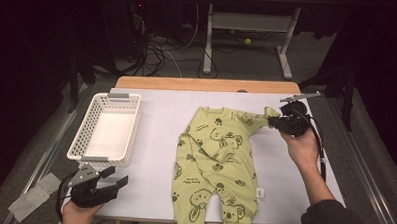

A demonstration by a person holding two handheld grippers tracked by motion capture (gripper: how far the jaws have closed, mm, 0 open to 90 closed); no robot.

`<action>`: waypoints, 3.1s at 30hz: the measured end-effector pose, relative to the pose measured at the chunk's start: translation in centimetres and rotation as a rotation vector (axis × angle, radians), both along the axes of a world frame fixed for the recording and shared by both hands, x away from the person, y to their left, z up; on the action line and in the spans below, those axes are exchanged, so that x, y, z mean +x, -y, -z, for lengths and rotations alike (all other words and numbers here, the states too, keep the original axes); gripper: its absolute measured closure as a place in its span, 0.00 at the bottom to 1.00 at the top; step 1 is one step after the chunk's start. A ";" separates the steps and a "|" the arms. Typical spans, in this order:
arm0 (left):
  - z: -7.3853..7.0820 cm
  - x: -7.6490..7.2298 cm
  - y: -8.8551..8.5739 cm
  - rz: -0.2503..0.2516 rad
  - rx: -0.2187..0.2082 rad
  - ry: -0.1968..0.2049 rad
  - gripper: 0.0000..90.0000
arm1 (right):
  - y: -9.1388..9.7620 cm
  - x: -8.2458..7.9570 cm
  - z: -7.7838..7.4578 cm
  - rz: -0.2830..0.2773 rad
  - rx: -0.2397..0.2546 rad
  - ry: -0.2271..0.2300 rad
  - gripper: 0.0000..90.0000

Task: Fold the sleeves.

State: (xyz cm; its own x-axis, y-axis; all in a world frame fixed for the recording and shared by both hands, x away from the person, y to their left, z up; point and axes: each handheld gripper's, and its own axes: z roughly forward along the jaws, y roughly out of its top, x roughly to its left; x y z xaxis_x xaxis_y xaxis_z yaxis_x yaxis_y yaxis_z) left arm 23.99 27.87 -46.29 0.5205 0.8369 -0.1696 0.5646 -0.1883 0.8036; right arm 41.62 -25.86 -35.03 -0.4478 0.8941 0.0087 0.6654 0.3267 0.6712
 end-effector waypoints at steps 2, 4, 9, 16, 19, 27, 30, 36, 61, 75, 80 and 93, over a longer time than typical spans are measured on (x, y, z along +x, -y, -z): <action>0.0 0.0 0.0 0.000 -0.001 0.001 0.37 | -0.3 -0.2 -0.2 -0.012 -0.001 0.005 0.98; 0.0 0.0 0.0 0.000 -0.002 0.002 0.37 | -0.6 -0.3 -0.3 -0.024 0.000 0.007 0.98; 0.0 0.0 0.0 0.003 -0.002 -0.001 0.37 | -1.5 -0.6 -0.5 -0.052 -0.001 0.014 0.98; 0.1 0.1 0.0 0.004 -0.003 -0.004 0.37 | -2.8 -0.9 -0.6 -0.103 -0.013 0.015 0.98; 0.1 0.1 0.0 0.003 -0.006 -0.005 0.37 | -3.3 -1.0 -0.5 -0.126 -0.004 0.005 0.98; 0.1 0.1 0.0 0.005 -0.007 -0.008 0.37 | -5.0 -1.3 -0.2 -0.184 -0.009 -0.011 0.98; 0.1 0.1 0.0 0.005 -0.008 -0.010 0.37 | -5.5 -1.3 0.1 -0.205 -0.006 -0.025 0.98; 0.1 0.1 0.0 0.005 -0.009 -0.011 0.37 | -6.7 -1.5 1.0 -0.241 -0.018 -0.049 0.98; 0.2 0.2 0.0 0.008 -0.009 -0.016 0.37 | -10.6 -1.0 6.4 -0.318 -0.071 -0.172 0.96; 0.1 0.2 0.0 0.004 -0.006 -0.013 0.37 | -10.5 -1.0 6.6 -0.288 -0.061 -0.150 0.87; 0.1 0.1 0.0 0.006 -0.005 -0.013 0.37 | -10.2 -0.9 6.1 -0.247 -0.051 -0.104 0.84; 0.2 0.2 0.0 0.009 -0.004 -0.014 0.37 | -8.6 0.9 6.9 -0.114 -0.075 -0.105 0.72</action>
